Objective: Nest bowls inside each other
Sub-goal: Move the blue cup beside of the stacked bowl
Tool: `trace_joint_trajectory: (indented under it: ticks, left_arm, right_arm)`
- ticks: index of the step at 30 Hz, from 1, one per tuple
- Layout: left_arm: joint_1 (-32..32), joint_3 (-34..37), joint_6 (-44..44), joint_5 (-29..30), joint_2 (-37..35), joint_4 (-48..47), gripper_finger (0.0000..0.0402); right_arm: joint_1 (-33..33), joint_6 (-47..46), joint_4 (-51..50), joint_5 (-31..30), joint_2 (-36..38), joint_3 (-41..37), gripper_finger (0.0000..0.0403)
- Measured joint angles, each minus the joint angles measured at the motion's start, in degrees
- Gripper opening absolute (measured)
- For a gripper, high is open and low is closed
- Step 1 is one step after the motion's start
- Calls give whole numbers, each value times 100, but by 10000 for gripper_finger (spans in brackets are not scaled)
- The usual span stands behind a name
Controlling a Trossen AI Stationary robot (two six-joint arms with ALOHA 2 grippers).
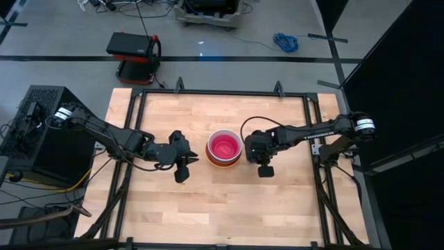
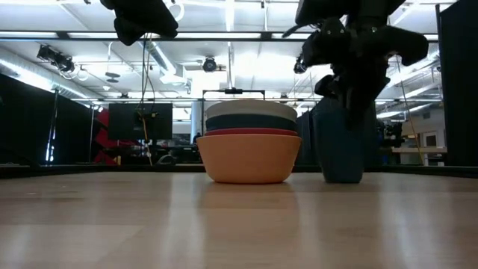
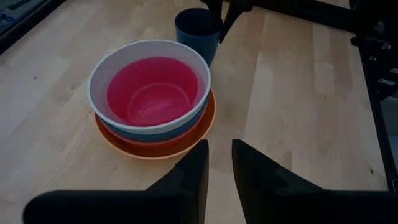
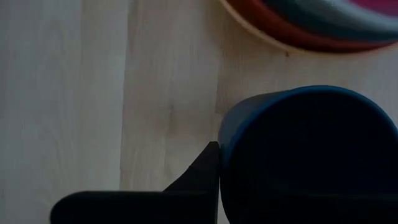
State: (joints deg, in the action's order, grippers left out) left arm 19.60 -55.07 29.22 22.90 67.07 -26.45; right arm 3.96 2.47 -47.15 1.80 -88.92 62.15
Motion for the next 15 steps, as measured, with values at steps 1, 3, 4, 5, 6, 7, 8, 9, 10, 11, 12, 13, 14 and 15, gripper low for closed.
trace_joint_trajectory:
  ticks: [1,3,4,5,6,7,8,9,10,11,12,13,14,15]
  left_arm:
    - [0,0,1,0,0,0,58]
    - [0,0,3,0,0,0,58]
    - [-1,0,3,0,0,1,58]
    - [-1,0,4,0,0,1,58]
    - [-1,0,5,0,0,1,58]
    - [1,0,6,0,0,1,58]
    - [-1,0,6,0,0,2,58]
    - [1,0,6,0,0,1,58]
    - [0,0,6,0,0,-1,58]
    - [0,0,6,0,0,1,58]
    - [0,0,6,0,0,1,58]
    - [-1,0,6,0,0,1,58]
    - [0,0,6,0,0,0,58]
    - [0,0,6,0,0,1,58]
  right_arm:
    - [0,-8,-4,-1,-16,3,0]
    - [0,-24,-12,-2,-48,8,0]
    - [1,-32,-16,-2,-63,10,0]
    - [1,-40,-20,-3,-79,13,0]
    - [1,-48,-24,-3,-95,15,0]
    - [0,-54,-26,-4,-108,17,0]
    - [0,-54,-25,-4,-99,17,1]
    - [-1,-56,-27,-2,-93,13,2]
    - [-1,-65,-22,6,-93,12,6]
    - [1,-65,-19,14,-98,3,12]
    - [1,-67,-35,13,-113,-12,19]
    - [0,-73,-50,11,-130,-24,27]
    - [-1,-82,-45,11,-130,-24,37]
    - [-1,-91,-29,11,-118,-20,46]
